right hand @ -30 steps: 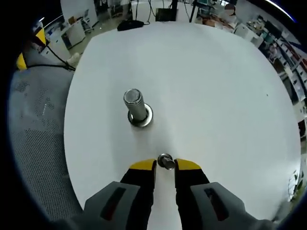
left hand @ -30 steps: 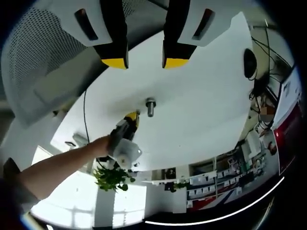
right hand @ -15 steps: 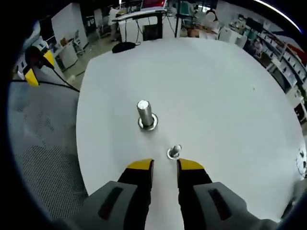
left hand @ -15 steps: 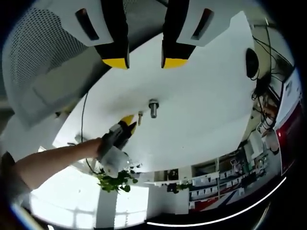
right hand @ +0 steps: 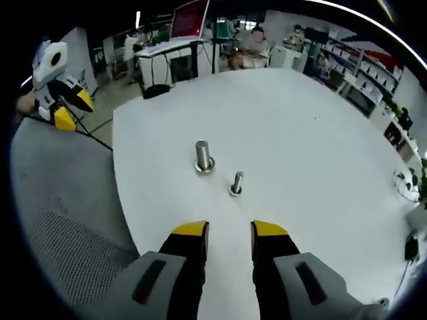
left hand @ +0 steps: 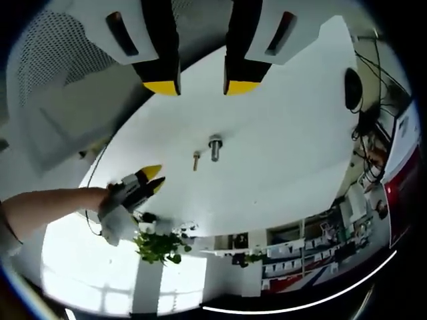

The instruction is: Place the washer onto the threaded stud by aligning its center hole with the stud, sliding it down to the base, and recovering from edge contact or off-axis alignment until the washer reaches the visible bottom stop.

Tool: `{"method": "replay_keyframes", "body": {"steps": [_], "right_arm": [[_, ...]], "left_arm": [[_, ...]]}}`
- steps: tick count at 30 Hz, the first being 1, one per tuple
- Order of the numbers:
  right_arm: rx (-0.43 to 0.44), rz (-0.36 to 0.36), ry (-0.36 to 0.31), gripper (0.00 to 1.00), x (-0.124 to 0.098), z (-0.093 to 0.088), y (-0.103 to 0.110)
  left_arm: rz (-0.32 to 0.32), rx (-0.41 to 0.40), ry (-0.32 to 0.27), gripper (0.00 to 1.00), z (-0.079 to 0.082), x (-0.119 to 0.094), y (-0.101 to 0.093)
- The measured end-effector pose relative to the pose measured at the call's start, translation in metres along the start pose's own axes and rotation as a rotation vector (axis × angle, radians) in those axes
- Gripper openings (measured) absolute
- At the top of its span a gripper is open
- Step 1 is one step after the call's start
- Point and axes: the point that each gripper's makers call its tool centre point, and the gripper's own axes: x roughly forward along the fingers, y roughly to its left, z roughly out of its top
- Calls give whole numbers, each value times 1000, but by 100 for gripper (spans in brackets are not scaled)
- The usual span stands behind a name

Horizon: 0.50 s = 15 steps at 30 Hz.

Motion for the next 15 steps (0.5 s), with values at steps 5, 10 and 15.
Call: {"method": "replay_keyframes", "body": {"steps": [5, 10, 15], "right_arm": [[50, -32, -47, 29, -26, 3, 10], [103, -68, -106, 30, -51, 6, 15], [150, -82, -140, 33, -71, 4, 22]], "left_arm": [[-15, 11, -4, 24, 0, 0, -4], [-14, 7, -39, 24, 6, -4, -4], [-18, 5, -55, 24, 8, -5, -5]]}}
